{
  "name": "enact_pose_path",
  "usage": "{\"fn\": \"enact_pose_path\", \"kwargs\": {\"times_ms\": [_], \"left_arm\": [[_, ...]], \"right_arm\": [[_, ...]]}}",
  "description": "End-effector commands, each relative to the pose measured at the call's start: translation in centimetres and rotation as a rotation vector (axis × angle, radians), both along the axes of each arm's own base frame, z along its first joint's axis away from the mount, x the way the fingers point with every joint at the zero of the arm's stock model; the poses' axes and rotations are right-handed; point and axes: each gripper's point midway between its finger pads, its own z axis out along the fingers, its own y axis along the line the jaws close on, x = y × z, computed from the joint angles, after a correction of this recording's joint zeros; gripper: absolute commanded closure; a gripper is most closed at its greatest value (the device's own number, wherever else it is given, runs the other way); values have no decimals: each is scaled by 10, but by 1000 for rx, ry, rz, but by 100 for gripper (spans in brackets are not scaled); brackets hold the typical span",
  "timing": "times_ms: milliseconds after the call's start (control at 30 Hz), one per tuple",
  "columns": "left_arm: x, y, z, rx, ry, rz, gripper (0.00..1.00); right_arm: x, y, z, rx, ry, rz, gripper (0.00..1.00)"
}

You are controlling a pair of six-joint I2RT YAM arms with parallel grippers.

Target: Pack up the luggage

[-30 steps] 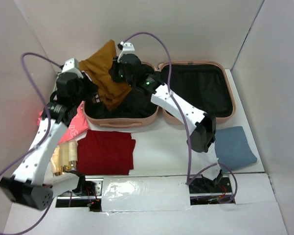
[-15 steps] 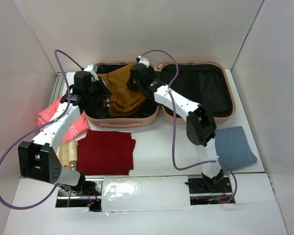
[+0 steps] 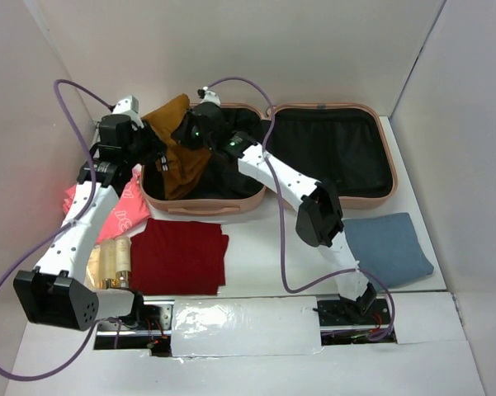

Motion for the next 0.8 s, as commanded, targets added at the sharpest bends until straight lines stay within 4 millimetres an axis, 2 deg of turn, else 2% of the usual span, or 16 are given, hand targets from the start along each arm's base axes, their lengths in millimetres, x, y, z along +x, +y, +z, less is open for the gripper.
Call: {"fn": "enact_pose_path", "kwargs": {"times_ms": [0,67,100,133,167,200,233,267,300,433,467,533,600,667,733,767], "left_arm": [[0,-8,69,-23,-202,-43,100],[-1,-11,69,-28,-202,-57,100],[-1,-13,64,-30,-189,-66,100],[1,-15,59,-33,-175,-77,100],[5,-17,55,-36,-168,-86,100],[10,-19,44,-38,-148,-94,100],[10,-19,40,-38,-144,-94,100],[14,-27,33,-42,-129,-116,100],[15,-33,21,-44,-101,-135,100],[20,-60,-20,-36,-18,-210,100],[20,-67,-24,-42,-12,-235,100],[25,-76,-44,-21,34,-234,100],[22,-83,-70,3,113,-237,100],[22,-81,-82,20,148,-204,99],[17,-78,-101,46,200,-172,79],[17,-80,-105,58,207,-168,70]], "right_arm": [[-15,-8,76,210,-29,20,100],[-9,-23,44,211,94,5,100],[-2,-39,43,235,119,11,100],[-2,-50,4,215,211,-16,100],[2,-61,-7,211,230,-38,100],[6,-81,-27,186,257,-81,100],[11,-89,-21,195,248,-94,100],[12,-102,-48,154,299,-122,100],[16,-118,-53,135,313,-130,100],[13,-153,-88,17,375,-166,100],[8,-157,-100,-18,393,-162,100],[6,-173,-119,-66,425,-167,100],[3,-181,-128,-86,449,-169,100],[3,-189,-139,-122,467,-172,100],[3,-200,-147,-184,460,-201,100],[7,-205,-145,-208,446,-221,100]]}}
